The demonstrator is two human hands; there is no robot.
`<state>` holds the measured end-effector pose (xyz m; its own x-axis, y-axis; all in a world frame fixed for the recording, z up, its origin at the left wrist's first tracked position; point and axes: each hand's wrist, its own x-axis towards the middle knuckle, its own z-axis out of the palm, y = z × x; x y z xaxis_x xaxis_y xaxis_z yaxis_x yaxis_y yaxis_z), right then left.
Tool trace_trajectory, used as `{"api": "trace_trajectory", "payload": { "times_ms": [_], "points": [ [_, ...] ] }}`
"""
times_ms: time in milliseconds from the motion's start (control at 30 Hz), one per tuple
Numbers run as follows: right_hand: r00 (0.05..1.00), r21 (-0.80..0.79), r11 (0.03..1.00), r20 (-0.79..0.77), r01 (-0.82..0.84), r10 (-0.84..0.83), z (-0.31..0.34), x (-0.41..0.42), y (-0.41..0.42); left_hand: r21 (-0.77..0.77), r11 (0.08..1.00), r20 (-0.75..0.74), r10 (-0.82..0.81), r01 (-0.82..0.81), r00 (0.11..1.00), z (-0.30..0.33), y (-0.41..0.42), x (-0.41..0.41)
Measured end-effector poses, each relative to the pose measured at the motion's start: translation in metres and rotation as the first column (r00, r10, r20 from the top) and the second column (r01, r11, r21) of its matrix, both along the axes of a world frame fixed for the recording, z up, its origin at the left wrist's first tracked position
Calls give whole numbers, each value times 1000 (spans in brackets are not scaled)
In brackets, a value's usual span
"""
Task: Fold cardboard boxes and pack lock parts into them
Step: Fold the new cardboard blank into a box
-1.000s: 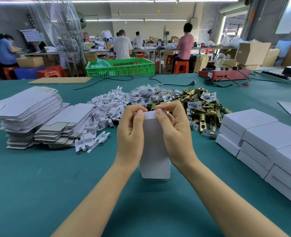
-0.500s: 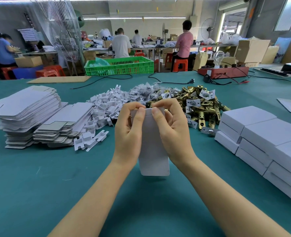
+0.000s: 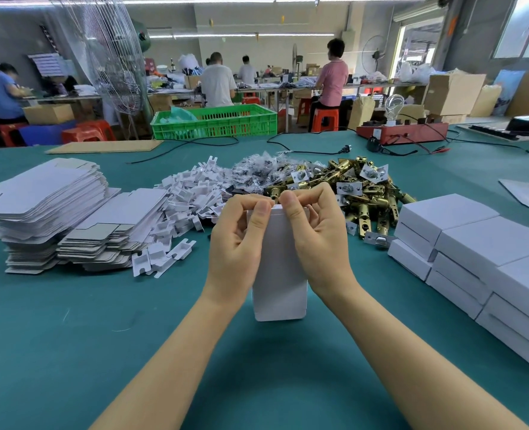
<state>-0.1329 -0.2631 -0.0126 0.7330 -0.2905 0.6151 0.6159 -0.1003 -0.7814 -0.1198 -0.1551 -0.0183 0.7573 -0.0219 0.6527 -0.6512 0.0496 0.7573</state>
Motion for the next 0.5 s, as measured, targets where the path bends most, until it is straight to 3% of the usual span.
{"api": "trace_trajectory", "payload": {
  "times_ms": [200, 500],
  "points": [
    [1000, 10, 1000, -12, 7, -7, 0, 1, -5, 109, 994, 53, 7, -12, 999, -8, 2, 1],
    [998, -34, 998, 24, 62, -61, 3, 1, -5, 20, 1000, 78, -7, 6, 997, -7, -2, -2]
  ]
}}
